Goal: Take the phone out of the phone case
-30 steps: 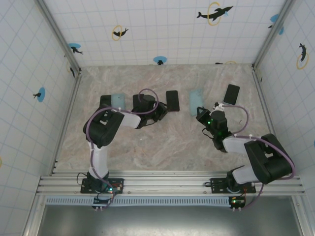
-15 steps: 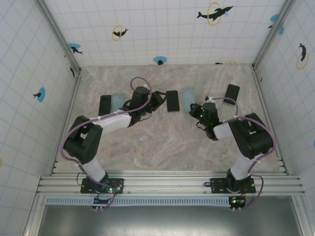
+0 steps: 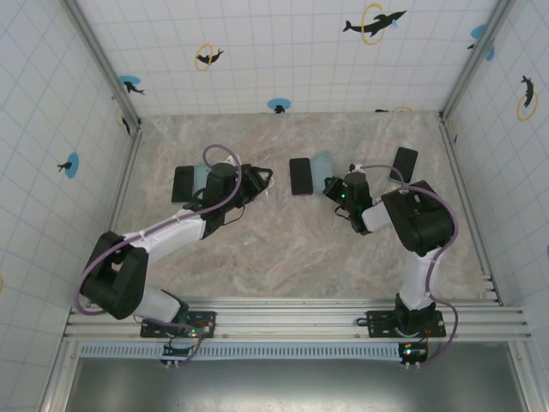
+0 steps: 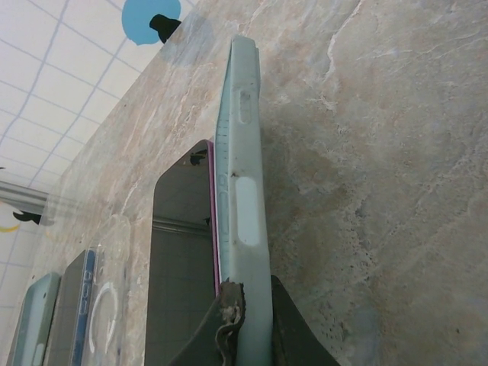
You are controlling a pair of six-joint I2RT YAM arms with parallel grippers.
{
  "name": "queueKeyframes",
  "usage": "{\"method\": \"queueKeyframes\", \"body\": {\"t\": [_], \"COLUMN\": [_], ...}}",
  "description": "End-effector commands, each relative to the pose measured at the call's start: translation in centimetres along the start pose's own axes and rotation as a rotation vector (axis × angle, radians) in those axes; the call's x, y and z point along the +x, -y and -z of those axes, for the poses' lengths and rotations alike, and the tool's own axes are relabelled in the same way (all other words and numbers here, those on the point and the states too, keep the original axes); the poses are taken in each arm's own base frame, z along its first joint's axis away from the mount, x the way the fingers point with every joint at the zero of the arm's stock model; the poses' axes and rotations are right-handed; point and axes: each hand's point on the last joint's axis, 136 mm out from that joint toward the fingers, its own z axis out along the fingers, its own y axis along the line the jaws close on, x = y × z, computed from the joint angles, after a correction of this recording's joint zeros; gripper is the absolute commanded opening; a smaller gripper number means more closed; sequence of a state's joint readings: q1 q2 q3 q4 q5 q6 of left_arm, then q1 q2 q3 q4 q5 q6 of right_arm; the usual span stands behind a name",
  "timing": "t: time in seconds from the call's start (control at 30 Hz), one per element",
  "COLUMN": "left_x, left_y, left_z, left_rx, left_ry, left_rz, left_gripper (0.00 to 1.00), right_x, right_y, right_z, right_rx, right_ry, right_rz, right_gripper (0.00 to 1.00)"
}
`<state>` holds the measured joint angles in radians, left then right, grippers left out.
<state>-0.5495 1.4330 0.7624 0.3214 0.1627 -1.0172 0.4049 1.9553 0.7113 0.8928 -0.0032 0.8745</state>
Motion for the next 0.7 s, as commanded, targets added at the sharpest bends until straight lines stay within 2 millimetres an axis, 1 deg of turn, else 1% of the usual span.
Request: {"method": "queueKeyframes", "body": {"t": [0.0,0.13,0.33,0.47,0.67], "left_x": [-0.1,-0.3,0.0,0.1,-0.1], "left_y": [-1.1,-1.4,-1.6,-1.5,-1.5], "left_z": [0.9,1.4,1.1,1.0,1.0], "left_rx": [-0.031,-0.042,-0.044,-0.035,-0.03], "left_ry": [0.018,0.031,0.017,0.011,0.017], "left_rz": [-0.017,-0.023,-0.023,-0.021,-0.023], "left_gripper": [0.67,0.67,0.68,0.68,0.68], "right_x": [-0.9,-0.9,-1.2,-2.2,-3.5], "right_y": [-1.0,-0.9,-0.9,-1.3,-0.5], "right_z": [-0.8,-0.7,-0.2,0.6,2.4], "right_rx": [-0.037,-0.029,-0.01,0.015,0.104], "right_ry": [0.026,0.024,0.023,0.042,0.055], "right_rz": [0.004,0.025,0.076,0.148,0.246], "right_gripper": [0.05,0.12,0.28,0.4,0.52]}}
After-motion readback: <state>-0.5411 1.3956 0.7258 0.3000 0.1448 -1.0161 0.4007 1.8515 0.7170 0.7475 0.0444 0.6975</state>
